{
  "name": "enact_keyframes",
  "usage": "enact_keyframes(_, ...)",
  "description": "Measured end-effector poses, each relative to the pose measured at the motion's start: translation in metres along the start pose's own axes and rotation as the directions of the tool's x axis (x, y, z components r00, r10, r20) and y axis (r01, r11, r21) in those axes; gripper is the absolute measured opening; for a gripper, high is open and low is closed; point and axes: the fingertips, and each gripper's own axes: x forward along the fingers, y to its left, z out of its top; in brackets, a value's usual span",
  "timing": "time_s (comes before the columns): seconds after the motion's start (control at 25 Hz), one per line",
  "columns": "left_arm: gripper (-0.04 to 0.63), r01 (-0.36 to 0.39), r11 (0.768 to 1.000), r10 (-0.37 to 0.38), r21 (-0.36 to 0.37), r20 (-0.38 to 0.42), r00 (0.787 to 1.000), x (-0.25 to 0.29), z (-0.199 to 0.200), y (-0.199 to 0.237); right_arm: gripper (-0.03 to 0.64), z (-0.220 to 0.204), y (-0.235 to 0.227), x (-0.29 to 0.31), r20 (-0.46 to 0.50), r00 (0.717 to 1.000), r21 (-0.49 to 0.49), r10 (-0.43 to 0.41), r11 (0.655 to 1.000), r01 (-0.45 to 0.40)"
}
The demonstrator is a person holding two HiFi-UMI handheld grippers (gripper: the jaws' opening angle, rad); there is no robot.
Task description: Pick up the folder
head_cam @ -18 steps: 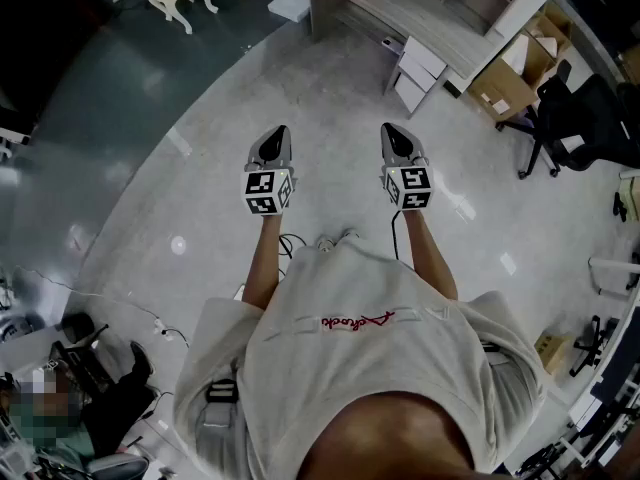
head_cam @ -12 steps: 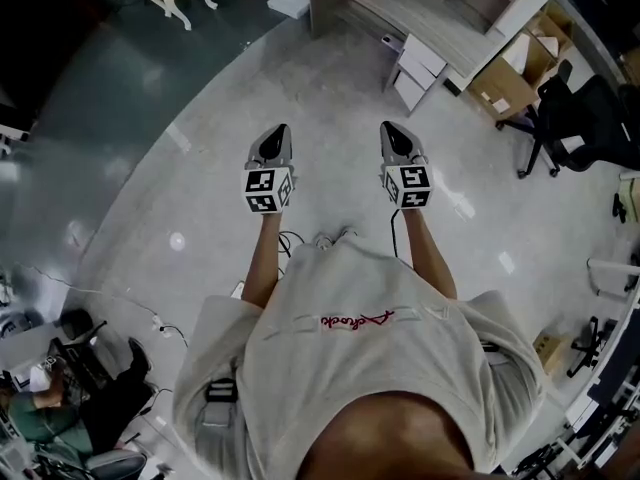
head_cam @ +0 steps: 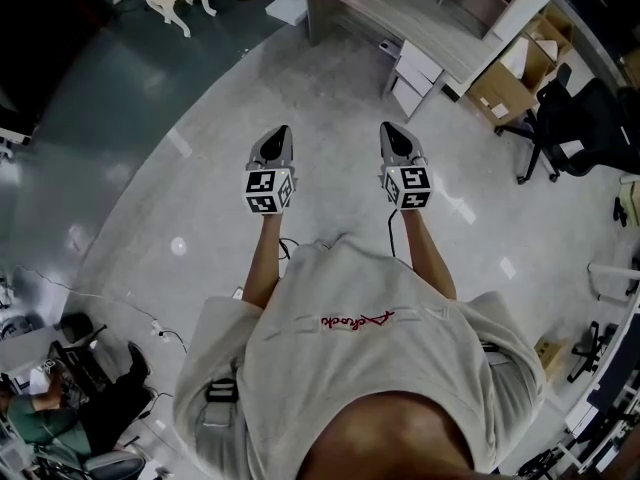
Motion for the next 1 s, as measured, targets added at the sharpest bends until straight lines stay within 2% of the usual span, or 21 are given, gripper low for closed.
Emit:
enact_keyframes(0.52,0.0,-0.044,0.999,0.044,0.0,-0.025,0.999,0.027,0.001,-0.009,0.006,-0.001,-0.031,0.018,-0.021,0.999,-0.011,0.044,0.999,-0.045)
enact_keyframes(1.0,0.0,-0.028,1.0,0.028,0.011,-0.036,0.999,0.048,-0.003,-0.018,0.006,-0.012,-0.046,0.025,-0.035,0.998,-0.005,0.048,0.999,-0.048)
